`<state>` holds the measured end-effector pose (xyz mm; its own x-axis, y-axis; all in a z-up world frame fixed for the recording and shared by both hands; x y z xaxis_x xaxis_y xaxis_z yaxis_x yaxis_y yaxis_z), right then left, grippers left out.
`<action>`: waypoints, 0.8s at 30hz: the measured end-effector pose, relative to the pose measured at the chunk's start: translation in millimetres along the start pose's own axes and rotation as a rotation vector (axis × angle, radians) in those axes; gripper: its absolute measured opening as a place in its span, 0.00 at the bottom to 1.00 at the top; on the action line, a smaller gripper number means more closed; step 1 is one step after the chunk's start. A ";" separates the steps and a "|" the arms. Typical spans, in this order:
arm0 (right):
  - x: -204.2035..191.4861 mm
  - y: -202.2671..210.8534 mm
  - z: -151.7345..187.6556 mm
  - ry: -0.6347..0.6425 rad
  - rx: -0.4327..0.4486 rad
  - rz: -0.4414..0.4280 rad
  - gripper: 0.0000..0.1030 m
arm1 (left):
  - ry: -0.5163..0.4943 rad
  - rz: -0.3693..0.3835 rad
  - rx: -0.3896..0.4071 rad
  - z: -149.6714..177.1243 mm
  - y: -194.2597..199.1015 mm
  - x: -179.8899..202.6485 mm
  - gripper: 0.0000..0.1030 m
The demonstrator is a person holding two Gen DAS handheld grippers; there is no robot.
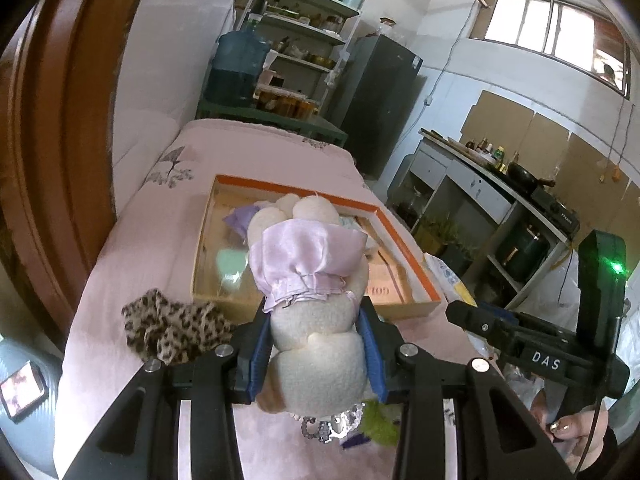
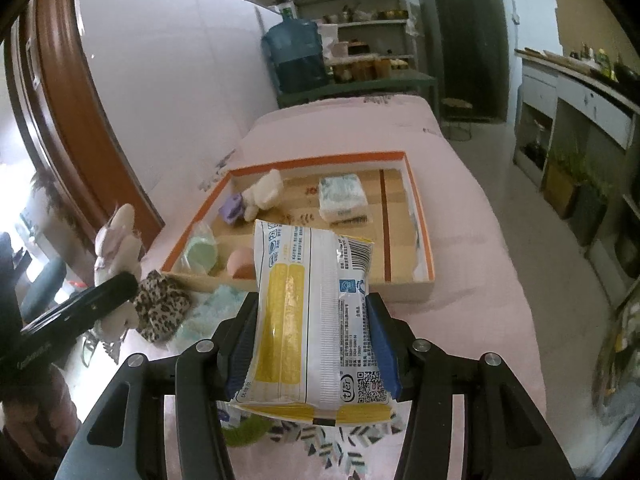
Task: Organize soft objects
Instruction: 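Carry the pink-bowed bear and yellow-striped pack into the box lid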
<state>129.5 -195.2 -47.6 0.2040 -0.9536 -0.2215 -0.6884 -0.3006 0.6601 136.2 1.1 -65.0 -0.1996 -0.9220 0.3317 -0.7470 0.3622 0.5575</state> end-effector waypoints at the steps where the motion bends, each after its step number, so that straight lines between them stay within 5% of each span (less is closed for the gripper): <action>1: -0.4 -0.5 -3.0 0.002 0.003 -0.002 0.52 | -0.001 0.001 0.001 -3.1 -1.4 1.1 0.39; 24: 1.8 -37.9 -61.5 0.002 0.018 0.004 0.52 | -0.011 0.048 0.004 -64.6 -57.5 18.0 0.39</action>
<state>198.8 -186.6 -28.9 0.2028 -0.9547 -0.2177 -0.7014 -0.2968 0.6480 216.6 -27.5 -41.9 -0.2415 -0.9052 0.3496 -0.7391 0.4051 0.5382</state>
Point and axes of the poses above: each gripper's, at about its wrist camera, not at the fingertips, and y roughly against the way its jaws point, x to its right, z to its underside, the point moved 6 cm from there along -y, roughly the way its jaws point, and after that the axes turned 1 degree about -z, right-handed, at the moved point
